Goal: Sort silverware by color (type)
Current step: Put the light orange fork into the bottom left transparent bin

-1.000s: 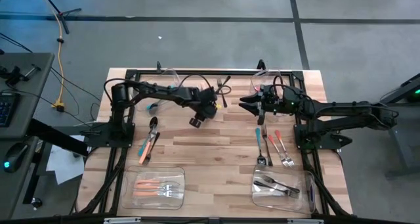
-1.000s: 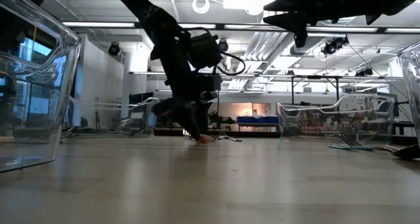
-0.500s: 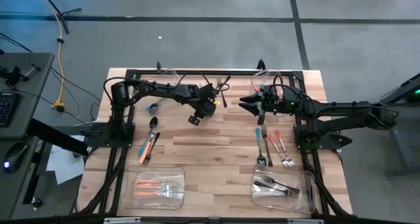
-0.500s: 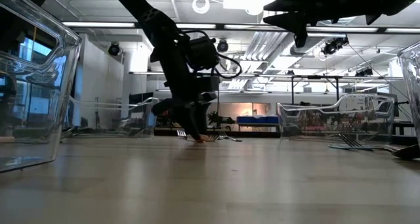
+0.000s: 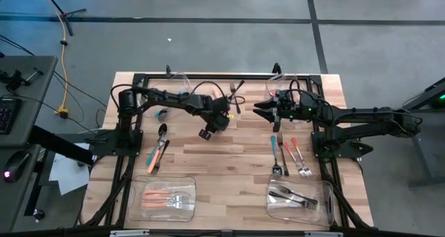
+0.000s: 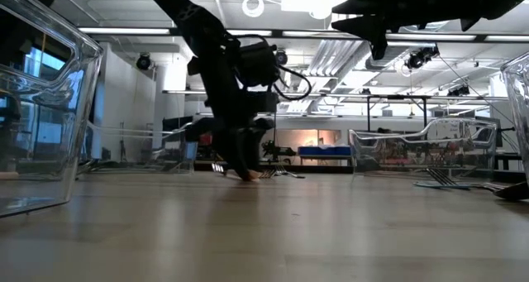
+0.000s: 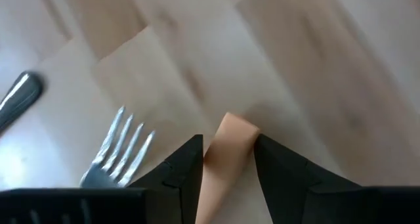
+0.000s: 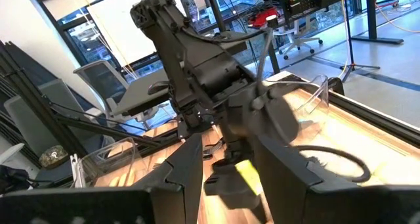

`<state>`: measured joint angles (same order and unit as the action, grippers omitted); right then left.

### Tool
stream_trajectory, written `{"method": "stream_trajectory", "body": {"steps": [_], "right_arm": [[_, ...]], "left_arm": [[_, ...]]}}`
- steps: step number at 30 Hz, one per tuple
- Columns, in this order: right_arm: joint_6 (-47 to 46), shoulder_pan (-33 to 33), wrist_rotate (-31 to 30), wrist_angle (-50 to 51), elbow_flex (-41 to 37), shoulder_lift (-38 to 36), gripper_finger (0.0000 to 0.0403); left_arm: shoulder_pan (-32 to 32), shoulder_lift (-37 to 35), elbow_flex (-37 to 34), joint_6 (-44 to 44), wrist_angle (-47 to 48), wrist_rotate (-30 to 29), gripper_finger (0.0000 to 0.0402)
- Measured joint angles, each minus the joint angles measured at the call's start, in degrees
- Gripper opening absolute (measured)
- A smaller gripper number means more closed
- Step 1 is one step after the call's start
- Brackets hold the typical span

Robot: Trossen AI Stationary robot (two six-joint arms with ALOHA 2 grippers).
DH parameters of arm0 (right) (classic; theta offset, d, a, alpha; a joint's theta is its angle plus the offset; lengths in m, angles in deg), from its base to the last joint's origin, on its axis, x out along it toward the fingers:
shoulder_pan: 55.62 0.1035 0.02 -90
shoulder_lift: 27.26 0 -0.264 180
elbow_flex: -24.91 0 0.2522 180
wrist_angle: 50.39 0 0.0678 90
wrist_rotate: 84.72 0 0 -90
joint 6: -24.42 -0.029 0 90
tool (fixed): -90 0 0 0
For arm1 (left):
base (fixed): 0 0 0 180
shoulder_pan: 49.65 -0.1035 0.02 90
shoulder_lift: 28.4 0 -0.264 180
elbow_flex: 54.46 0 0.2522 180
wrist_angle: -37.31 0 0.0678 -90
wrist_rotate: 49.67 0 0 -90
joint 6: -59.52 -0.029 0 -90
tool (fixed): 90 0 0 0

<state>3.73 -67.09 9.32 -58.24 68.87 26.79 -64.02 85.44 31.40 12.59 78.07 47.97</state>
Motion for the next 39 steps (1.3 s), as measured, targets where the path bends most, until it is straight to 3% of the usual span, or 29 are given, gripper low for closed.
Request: {"method": "stream_trajectory", "body": {"steps": [14,25,39], "right_arm": [[0.2,0.0,0.0,0.0,0.0,0.0,0.0124],[0.2,0.0,0.0,0.0,0.0,0.0,0.0124],[0.3,0.0,-2.3,0.5,0.0,0.0,0.0124]], "left_arm": [[8.2,0.0,0.0,5.9,-0.3,0.4,0.0125],[9.2,1.1,0.2,7.8,-0.5,0.9,0.0125],[9.2,-1.3,0.1,-0.5,3.2,-0.3,0.0141]]}}
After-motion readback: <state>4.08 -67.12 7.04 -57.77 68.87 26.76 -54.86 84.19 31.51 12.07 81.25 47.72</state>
